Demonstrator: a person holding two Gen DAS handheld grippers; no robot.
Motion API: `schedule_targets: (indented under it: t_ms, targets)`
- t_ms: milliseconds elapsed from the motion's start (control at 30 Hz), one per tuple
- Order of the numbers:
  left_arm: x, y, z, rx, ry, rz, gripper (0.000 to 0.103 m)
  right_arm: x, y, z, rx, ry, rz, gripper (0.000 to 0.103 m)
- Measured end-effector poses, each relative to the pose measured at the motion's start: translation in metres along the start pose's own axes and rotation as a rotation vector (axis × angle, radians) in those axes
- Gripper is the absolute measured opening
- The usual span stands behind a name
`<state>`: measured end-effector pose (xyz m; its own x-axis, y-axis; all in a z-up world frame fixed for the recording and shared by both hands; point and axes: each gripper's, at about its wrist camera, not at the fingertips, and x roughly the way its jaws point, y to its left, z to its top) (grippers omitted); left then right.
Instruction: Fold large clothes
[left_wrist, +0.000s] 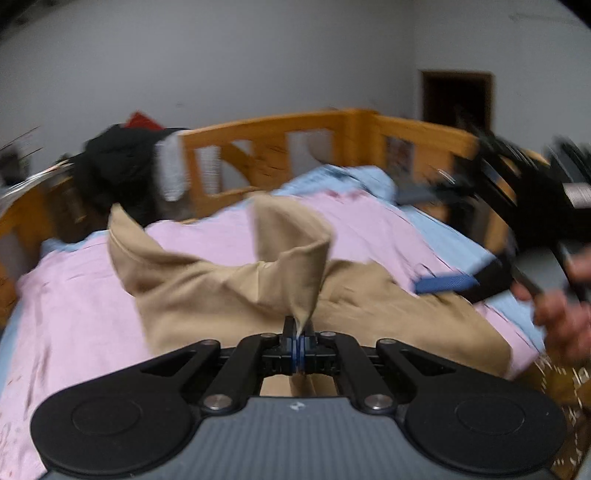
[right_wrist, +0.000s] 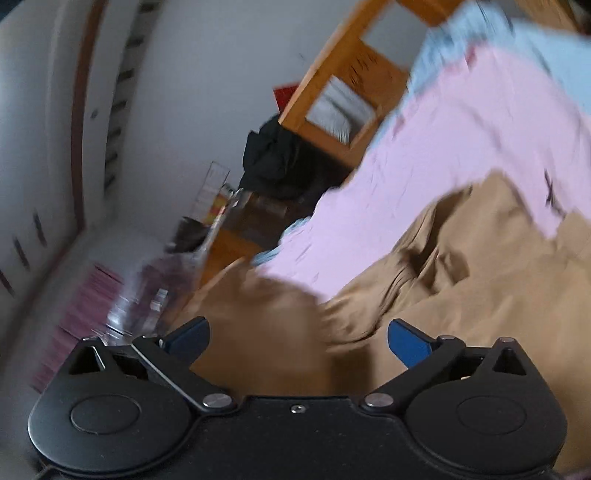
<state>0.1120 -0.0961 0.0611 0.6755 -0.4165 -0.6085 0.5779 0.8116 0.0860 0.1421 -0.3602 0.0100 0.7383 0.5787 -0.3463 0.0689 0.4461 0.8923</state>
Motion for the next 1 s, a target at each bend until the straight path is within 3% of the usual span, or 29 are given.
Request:
schedule_targets:
  t_ms: [33, 200, 367, 500, 700, 767, 867, 1000]
  targets:
    - [0.003, -0.009, -0.001, -0.035, 0.014, -0.017, 0.000, 0.000, -0.001, 0.005, 0.013, 0.019, -0.002, 0.102]
    - [0.022, -0.051, -0.017, 0.038, 0.071, -0.120, 0.000, 0.007, -0.010, 0.002, 0.031, 0.112, -0.042, 0.102]
    - [0.023, -0.078, -0.040, 0.137, 0.084, -0.192, 0.000, 0.014, -0.020, -0.005, -0.019, 0.143, -0.183, 0.101]
    - [0.025, -0.096, -0.053, 0.204, 0.092, -0.214, 0.000, 0.014, -0.023, -0.009, -0.074, 0.142, -0.245, 0.093]
    - [0.029, -0.102, -0.054, 0.188, 0.095, -0.227, 0.000, 0.029, -0.013, -0.018, -0.240, 0.199, -0.336, 0.048]
    - [0.026, -0.101, -0.050, 0.193, 0.078, -0.228, 0.000, 0.027, -0.003, -0.020, -0.304, 0.207, -0.334, 0.018]
    - [0.021, -0.105, -0.046, 0.202, 0.038, -0.229, 0.000, 0.019, 0.017, -0.019, -0.406, 0.198, -0.327, 0.011]
    - [0.019, -0.107, -0.036, 0.155, 0.012, -0.297, 0.003, -0.003, 0.025, -0.011, -0.471, 0.184, -0.351, 0.009]
